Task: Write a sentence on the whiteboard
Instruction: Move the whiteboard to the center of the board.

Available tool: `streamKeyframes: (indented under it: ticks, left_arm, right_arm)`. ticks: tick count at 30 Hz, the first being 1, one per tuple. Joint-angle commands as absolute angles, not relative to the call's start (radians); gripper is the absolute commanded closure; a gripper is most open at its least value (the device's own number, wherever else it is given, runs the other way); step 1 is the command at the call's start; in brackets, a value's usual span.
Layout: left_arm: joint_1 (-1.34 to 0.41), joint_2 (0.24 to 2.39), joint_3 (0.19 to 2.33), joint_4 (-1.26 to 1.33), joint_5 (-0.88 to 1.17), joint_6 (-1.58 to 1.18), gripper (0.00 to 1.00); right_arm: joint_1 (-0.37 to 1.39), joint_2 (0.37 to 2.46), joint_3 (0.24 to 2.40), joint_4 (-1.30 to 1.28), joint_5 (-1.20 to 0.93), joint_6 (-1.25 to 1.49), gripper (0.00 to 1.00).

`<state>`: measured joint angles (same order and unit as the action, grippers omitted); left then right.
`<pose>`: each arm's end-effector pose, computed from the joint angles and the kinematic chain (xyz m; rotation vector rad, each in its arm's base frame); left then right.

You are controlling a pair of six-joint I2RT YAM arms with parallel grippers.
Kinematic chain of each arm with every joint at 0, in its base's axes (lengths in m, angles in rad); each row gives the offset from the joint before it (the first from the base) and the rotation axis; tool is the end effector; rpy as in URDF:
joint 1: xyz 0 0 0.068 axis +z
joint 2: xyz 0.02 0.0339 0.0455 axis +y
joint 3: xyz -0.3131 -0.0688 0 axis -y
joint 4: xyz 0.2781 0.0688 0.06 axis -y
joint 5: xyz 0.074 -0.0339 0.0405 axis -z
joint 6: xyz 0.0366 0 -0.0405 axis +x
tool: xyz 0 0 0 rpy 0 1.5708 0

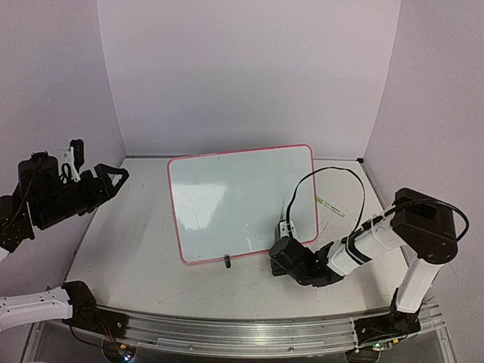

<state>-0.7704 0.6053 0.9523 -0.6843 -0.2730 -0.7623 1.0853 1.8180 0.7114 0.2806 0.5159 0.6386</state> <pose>0.0835 -0.0673 0.4065 -0.1832 1.9640 -0.7711 0.1777 0.2980 0.1175 -0.2745 2.2639 0.2831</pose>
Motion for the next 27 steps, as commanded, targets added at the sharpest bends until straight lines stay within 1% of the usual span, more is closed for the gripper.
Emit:
streamKeyframes:
  ticks: [1,2,3,7,10,12,15,17,22,24,27]
  left_arm:
    - [-0.769,0.631,0.939,-0.598,-0.250,-0.749,0.18]
    - [-0.769,0.634,0.936,-0.591,-0.248,-0.749,0.18]
    - [-0.769,0.636,0.932,-0.586,-0.246,-0.749,0.18]
    - [-0.769,0.643,0.927,-0.573,-0.237,-0.750,0.18]
    - [-0.769,0.644,0.919,-0.567,-0.245,-0.744,0.18]
    - [-0.769,0.646,0.915,-0.563,-0.246,-0.746,0.18]
    - [-0.769,0.647,0.905,-0.552,-0.251,-0.749,0.18]
    - [-0.769,0.656,0.902,-0.543,-0.249,-0.744,0.17]
    - [-0.769,0.688,0.889,-0.519,-0.254,-0.720,0.16]
    - [-0.769,0.700,0.887,-0.512,-0.258,-0.720,0.16]
    - [-0.769,0.713,0.890,-0.498,-0.250,-0.722,0.16]
  right_arm:
    - [1.052,1.773,0.656,0.262,0.638,0.634,0.91]
    - [1.051,1.766,0.655,0.257,0.639,0.639,0.80]
    - [1.051,1.759,0.656,0.247,0.639,0.649,0.75]
    - [1.051,1.730,0.683,0.149,0.641,0.730,0.64]
    - [1.052,1.702,0.705,0.060,0.627,0.806,0.48]
    - [1.052,1.679,0.717,0.006,0.601,0.839,0.42]
    - [1.060,1.600,0.706,-0.089,0.543,0.892,0.40]
    - [1.074,1.504,0.689,-0.137,0.532,0.912,0.40]
    - [1.072,1.267,0.694,-0.305,0.594,0.926,0.39]
    - [1.045,1.195,0.729,-0.413,0.633,0.948,0.39]
    - [0.943,1.107,0.753,-0.484,0.655,0.919,0.35]
